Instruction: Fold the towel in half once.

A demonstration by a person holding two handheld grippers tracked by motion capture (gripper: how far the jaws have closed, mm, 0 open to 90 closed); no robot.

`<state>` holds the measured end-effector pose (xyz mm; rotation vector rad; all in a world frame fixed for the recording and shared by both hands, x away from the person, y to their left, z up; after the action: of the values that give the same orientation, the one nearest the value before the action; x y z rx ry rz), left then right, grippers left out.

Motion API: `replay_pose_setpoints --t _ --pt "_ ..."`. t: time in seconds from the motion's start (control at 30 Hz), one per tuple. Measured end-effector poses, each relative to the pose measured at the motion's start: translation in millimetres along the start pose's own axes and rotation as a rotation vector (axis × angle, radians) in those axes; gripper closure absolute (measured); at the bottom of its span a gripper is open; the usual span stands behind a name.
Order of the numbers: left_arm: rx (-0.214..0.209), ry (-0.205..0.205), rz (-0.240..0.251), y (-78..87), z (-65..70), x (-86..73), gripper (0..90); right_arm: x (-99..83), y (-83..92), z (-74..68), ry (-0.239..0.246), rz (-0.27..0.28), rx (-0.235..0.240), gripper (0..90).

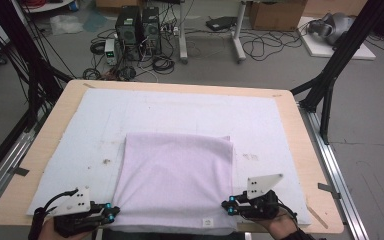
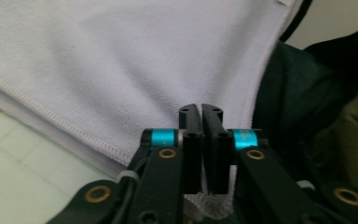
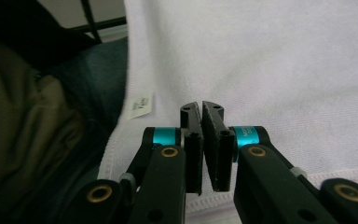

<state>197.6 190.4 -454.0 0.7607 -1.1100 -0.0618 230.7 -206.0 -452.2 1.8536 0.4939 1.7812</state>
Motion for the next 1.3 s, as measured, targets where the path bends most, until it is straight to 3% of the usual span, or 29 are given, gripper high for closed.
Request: replay_pose_setpoints --t 0.07,0.27,0.43,0.6,0.67,0.73,0.77,0.9,1.03,1.1,1.17,1.2,1.3 --pt "0.005 0.008 0.004 -2.4 -4.4 1.3 75.2 -2.4 -0.4 3.9 -0.018 0.000 -0.006 77.7" --pt "0.094 0.043 0.030 -14.3 -36.6 16.5 69.0 -0.8 -2.0 39.6 -0.076 -0.014 -0.078 67.5" --pt "0.162 0.070 0.065 -23.6 -69.5 39.5 66.4 7.8 -0.2 81.6 -0.114 -0.027 -0.158 61.8" --pt "0.204 0.108 0.084 -34.9 -107.1 71.1 65.4 20.8 4.8 125.9 -0.134 -0.039 -0.237 55.7" --pt "0.220 0.125 0.080 -42.5 -122.7 84.6 63.0 22.6 6.3 143.7 -0.142 -0.045 -0.255 53.8" --pt "0.273 0.142 0.072 -50.1 -139.0 96.6 54.3 22.8 8.2 160.5 -0.149 -0.053 -0.288 53.0" --pt "0.279 0.163 0.078 -53.3 -146.6 101.6 50.1 22.5 8.8 167.1 -0.155 -0.049 -0.287 52.1" --pt "0.285 0.218 0.104 -60.5 -173.2 115.6 47.5 16.0 7.4 188.9 -0.171 -0.044 -0.307 51.4" --pt "0.272 0.272 0.131 -67.0 -187.5 120.4 46.4 8.5 1.3 201.4 -0.210 -0.046 -0.295 48.4" --pt "0.233 0.285 0.122 -69.9 -190.7 117.1 56.4 5.1 -1.5 204.5 -0.234 -0.031 -0.273 52.0" --pt "0.193 0.286 0.082 -72.1 -190.4 112.3 74.7 3.3 -3.5 203.4 -0.248 -0.036 -0.243 62.8" --pt "0.180 0.264 0.077 -70.8 -188.3 111.3 88.8 3.6 -4.2 201.4 -0.245 -0.033 -0.211 70.4" --pt "0.166 0.237 0.112 -60.9 -178.0 111.7 89.6 8.5 -2.4 193.3 -0.205 -0.049 -0.189 83.3"
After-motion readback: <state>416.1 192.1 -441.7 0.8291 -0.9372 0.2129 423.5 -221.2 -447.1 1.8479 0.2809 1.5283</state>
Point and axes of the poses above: each handheld gripper's, and its own axes: y roughly backward along the jaws, x roughly out of its top, z roughly to its right, the point moved 6 cm from there along -y, roughly forward along the jaws, and after that the axes turned 10 degrees about y, right-handed, at the moved point
